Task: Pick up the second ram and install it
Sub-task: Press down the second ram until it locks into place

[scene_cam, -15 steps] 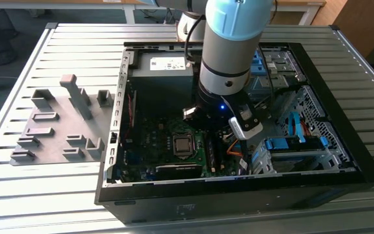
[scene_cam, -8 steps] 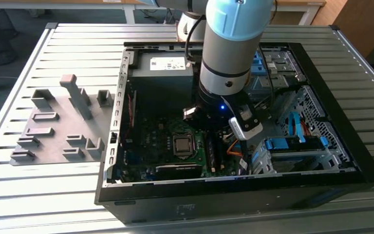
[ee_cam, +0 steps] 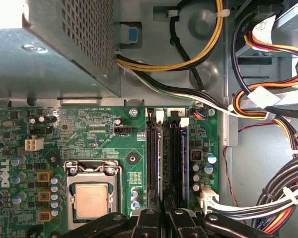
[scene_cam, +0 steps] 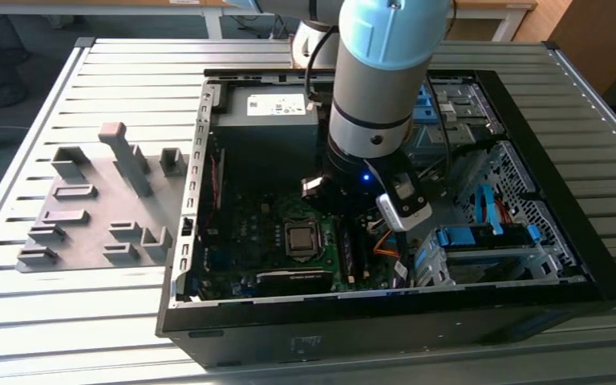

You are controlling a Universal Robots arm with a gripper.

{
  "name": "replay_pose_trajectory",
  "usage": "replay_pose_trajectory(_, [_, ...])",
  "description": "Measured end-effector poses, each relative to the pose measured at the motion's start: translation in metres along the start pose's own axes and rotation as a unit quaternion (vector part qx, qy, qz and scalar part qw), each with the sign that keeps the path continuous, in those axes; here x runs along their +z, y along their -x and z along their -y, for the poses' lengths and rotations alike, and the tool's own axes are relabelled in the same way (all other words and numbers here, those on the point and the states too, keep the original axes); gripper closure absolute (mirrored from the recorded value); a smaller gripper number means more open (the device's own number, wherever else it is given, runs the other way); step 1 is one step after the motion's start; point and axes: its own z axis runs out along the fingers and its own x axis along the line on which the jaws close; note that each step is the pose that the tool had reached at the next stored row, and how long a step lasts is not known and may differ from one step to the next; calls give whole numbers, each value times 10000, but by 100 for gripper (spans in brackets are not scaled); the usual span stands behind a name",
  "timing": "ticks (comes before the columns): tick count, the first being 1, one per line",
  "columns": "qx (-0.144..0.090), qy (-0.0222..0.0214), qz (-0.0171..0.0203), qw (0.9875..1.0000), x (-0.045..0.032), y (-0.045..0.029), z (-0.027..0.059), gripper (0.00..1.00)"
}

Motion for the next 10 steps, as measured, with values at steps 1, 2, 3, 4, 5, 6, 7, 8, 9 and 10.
replay_pose_trajectory(1, [0,2,0,10000,2,0,0,86])
replay_pose_trajectory(2, [0,3,0,10000,3,0,-1,86])
replay_pose_trajectory(3, [0,4,0,10000,5,0,-1,86])
replay_pose_trajectory(4, [0,5,0,10000,6,0,-2,86])
replay_pose_trajectory(5, [-1,7,0,10000,10,1,-6,86])
replay_pose_trajectory(6, [-1,9,0,10000,13,0,-11,86])
replay_pose_trajectory(7, [-1,10,0,10000,14,0,-13,86])
replay_pose_trajectory(8, [0,10,0,10000,15,-1,-15,86])
replay_pose_trajectory(9, [0,11,0,10000,16,-1,-17,86])
replay_pose_trajectory(10, [-1,12,0,10000,17,-1,-18,86])
